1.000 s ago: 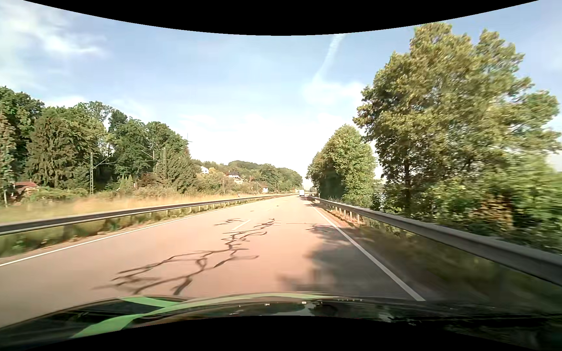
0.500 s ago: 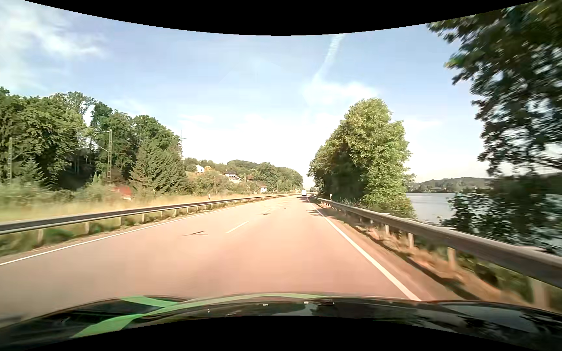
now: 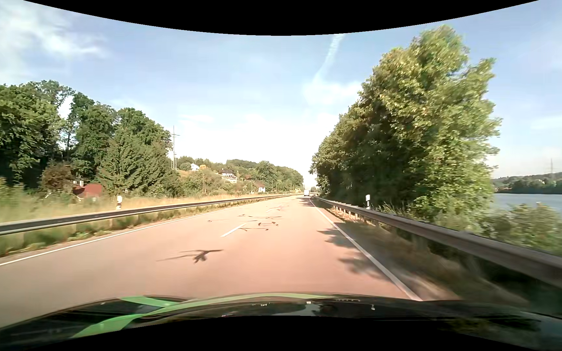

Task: Follow the waypoints while adhering to traffic rules and regulations

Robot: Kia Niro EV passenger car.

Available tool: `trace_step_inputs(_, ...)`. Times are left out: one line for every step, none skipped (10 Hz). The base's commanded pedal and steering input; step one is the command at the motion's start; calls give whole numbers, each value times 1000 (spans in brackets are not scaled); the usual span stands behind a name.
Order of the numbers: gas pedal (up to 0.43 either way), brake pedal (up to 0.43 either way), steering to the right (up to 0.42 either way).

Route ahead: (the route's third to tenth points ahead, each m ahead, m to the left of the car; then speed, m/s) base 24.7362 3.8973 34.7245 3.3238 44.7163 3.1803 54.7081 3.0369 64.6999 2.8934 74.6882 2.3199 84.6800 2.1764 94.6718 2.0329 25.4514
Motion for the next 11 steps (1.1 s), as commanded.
trace_step_inputs(209, 0, -2)
trace_step_inputs(209, 0, -2)
trace_step_inputs(209, 0, -2)
trace_step_inputs(209, 0, -2)
trace_step_inputs(209, 0, -1)
trace_step_inputs(209, 0, -2)
trace_step_inputs(209, 0, -1)
trace_step_inputs(220, 0, -1)
trace_step_inputs(220, 0, 0)
trace_step_inputs(220, 0, 1)
trace_step_inputs(228, 0, 1)
